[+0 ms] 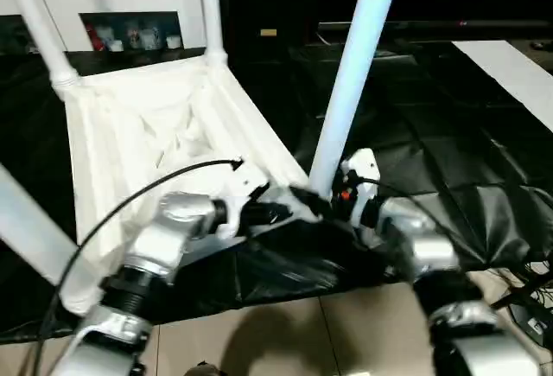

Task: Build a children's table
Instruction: Rotate leg to tighten

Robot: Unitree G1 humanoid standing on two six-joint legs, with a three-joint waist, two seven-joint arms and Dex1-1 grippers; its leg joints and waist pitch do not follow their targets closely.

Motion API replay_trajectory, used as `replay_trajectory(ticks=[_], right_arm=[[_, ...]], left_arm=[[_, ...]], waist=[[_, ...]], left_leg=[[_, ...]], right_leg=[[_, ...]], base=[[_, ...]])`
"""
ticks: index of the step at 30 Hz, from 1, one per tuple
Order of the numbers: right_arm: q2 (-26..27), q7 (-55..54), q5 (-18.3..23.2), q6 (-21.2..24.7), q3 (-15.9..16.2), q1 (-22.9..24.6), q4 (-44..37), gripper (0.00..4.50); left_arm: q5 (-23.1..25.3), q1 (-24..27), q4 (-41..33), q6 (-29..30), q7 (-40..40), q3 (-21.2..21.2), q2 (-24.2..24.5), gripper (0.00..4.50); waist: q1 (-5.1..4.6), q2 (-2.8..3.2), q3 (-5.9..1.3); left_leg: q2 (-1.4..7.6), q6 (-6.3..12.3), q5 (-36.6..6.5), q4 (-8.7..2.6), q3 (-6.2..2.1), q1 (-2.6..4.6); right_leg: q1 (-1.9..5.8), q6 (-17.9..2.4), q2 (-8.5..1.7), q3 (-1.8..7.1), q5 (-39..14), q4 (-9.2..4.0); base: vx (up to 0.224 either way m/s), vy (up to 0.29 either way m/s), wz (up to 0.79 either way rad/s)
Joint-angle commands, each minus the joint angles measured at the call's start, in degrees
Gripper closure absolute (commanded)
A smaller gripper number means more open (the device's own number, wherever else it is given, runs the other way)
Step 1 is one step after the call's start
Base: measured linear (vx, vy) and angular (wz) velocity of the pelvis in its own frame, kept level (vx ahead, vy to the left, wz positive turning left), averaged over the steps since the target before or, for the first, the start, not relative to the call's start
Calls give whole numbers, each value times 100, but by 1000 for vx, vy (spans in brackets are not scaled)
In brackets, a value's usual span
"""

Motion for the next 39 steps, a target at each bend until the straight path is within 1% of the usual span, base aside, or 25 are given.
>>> replay_trajectory(ticks=[1, 3, 5, 8, 9, 10, 13, 15, 17, 19, 20, 21, 24, 27, 29, 30, 31, 32, 33, 34, 35, 36, 37, 38, 39], right_arm=[[13, 659, -33, 133, 362, -30, -1, 90], [-132, 1132, -62, 209, 540, -118, 62, 90], [-224, 1482, -88, 273, 664, -209, 152, 116], [-299, 1836, -146, 339, 804, -294, 239, 135], [-321, 1958, -177, 357, 871, -321, 259, 135], [-328, 2018, -186, 377, 902, -333, 266, 154], [-346, 2232, -227, 415, 1013, -372, 299, 170], [-340, 2309, -250, 427, 1077, -371, 313, 192], [-326, 2421, -252, 471, 1158, -355, 315, 199], [-314, 2467, -245, 498, 1176, -342, 305, 202], [-310, 2470, -245, 501, 1177, -338, 303, 218], [-297, 2473, -250, 501, 1175, -325, 302, 222], [-275, 2476, -226, 559, 1153, -284, 281, 224], [-240, 2371, -129, 680, 1075, -186, 185, 228], [-158, 1945, -58, 747, 899, -88, 144, 228], [-102, 1675, -47, 681, 803, -44, 148, 228], [-66, 1505, -40, 631, 743, -17, 151, 228], [6, 1092, -70, 567, 632, -4, 214, 229], [98, 608, -87, 537, 491, 6, 291, 233], [131, 438, -93, 533, 443, 8, 319, 233], [339, -569, -98, 579, 149, 13, 475, 235], [424, -868, -69, 623, 47, 25, 498, 237], [468, -1018, -52, 646, -5, 32, 507, 239], [575, -1403, -45, 657, -107, 45, 521, 240], [676, -1738, -40, 703, -190, 53, 523, 241]], left_arm=[[19, -110, 79, -65, -329, -262, 36, 450], [8, -182, 153, -106, -540, -321, 128, 450], [9, -256, 235, -159, -681, -369, 178, 450], [12, -314, 302, -210, -795, -400, 208, 450], [15, -339, 330, -233, -836, -417, 212, 450], [12, -352, 346, -241, -854, -424, 213, 450], [2, -403, 412, -281, -954, -465, 224, 450], [-2, -409, 429, -304, -1002, -480, 241, 450], [-1, -413, 457, -333, -1056, -486, 258, 450], [1, -414, 475, -344, -1071, -479, 261, 450], [1, -413, 477, -345, -1072, -477, 263, 450], [4, -410, 484, -348, -1069, -473, 267, 450], [4, -406, 493, -332, -1038, -460, 261, 450], [-1, -404, 504, -279, -890, -402, 229, 450], [-21, -406, 520, -172, -619, -289, 159, 450], [-36, -407, 521, -116, -477, -228, 111, 450], [-47, -408, 522, -80, -390, -188, 79, 450], [-61, -405, 512, -19, -235, -127, 14, 450], [-74, -383, 476, 56, -95, -86, -62, 450], [-76, -374, 464, 76, -49, -75, -88, 450], [-77, -315, 390, 187, 222, -28, -248, 450], [-74, -293, 362, 221, 305, -23, -308, 450], [-72, -281, 348, 238, 346, -21, -339, 450], [-47, -259, 321, 240, 441, -32, -400, 450], [-25, -248, 304, 258, 549, -27, -460, 450]], waist=[[39, 10, -329], [91, -8, -330], [125, -2, -322], [188, 2, -328], [190, -2, -330], [199, -4, -342], [219, -10, -350], [227, -10, -355], [236, -10, -352], [239, -2, -349], [238, -3, -348], [241, 12, -346], [242, 2, -355], [247, 10, -356], [248, 23, -357], [253, 20, -343], [249, 19, -329], [243, 22, -316], [217, 12, -288], [190, 2, -263], [169, -5, -251], [109, 1, -220], [70, 4, -230], [46, 3, -241], [-1, 11, -250]], left_leg=[[266, 482, -761, -313, -104, 70], [275, 441, -805, -313, -106, 89], [276, 411, -851, -317, -105, 87], [289, 328, -881, -318, -107, 109], [286, 328, -871, -316, -108, 107], [282, 336, -807, -311, -110, 98], [273, 373, -702, -297, -109, 92], [275, 393, -679, -296, -111, 89], [274, 394, -695, -296, -110, 89], [278, 366, -760, -302, -114, 91], [280, 340, -789, -307, -116, 93], [281, 318, -820, -311, -119, 94], [277, 310, -793, -306, -117, 95], [275, 336, -763, -303, -117, 94], [279, 327, -774, -304, -118, 97], [279, 304, -822, -313, -117, 102], [283, 232, -974, -333, -125, 108], [283, 190, -1087, -349, -128, 112], [283, 87, -1326, -380, -139, 133], [277, -17, -1564, -407, -156, 154], [281, -83, -1651, -424, -173, 167], [275, -179, -1923, -451, -202, 188], [271, -227, -2028, -473, -236, 176], [272, -239, -2020, -481, -246, 163], [269, -250, -2018, -497, -261, 148]], right_leg=[[299, -1421, -428, 286, -116, -392], [288, -1424, -436, 283, -233, -394], [278, -1400, -441, 289, -373, -402], [265, -1398, -456, 295, -454, -403], [266, -1404, -456, 294, -437, -399], [277, -1410, -455, 292, -341, -382], [282, -1422, -454, 288, -196, -366], [285, -1439, -455, 284, -152, -359], [282, -1442, -458, 283, -193, -366], [280, -1429, -459, 282, -291, -376], [281, -1421, -461, 283, -342, -380], [280, -1411, -465, 284, -393, -386], [284, -1411, -456, 285, -316, -374], [284, -1412, -457, 283, -270, -375], [280, -1411, -453, 284, -273, -373], [272, -1400, -454, 287, -331, -391], [269, -1367, -467, 289, -564, -415], [268, -1337, -472, 288, -751, -437], [250, -1257, -488, 295, -1210, -486], [239, -1133, -512, 303, -1751, -543], [230, -1064, -527, 308, -1997, -568], [212, -932, -532, 303, -2485, -617], [241, -790, -547, 287, -2796, -646], [248, -742, -548, 286, -2803, -650], [250, -702, -530, 283, -2693, -648]], base=[[0, 0, 0], [0, 0, 0], [0, 0, 0], [0, 0, 0], [0, 0, 0], [0, 0, 0], [0, 0, 0], [0, 0, 0], [0, 0, 0], [0, 0, 0], [0, 0, 0], [0, 0, 0], [0, 0, 0], [0, 0, 0], [0, 0, 0], [0, 0, 0], [0, 0, 0], [0, 0, 0], [0, 0, 0], [0, 0, 0], [0, 0, 0], [0, 0, 0], [0, 0, 0], [0, 0, 0], [0, 0, 0]])
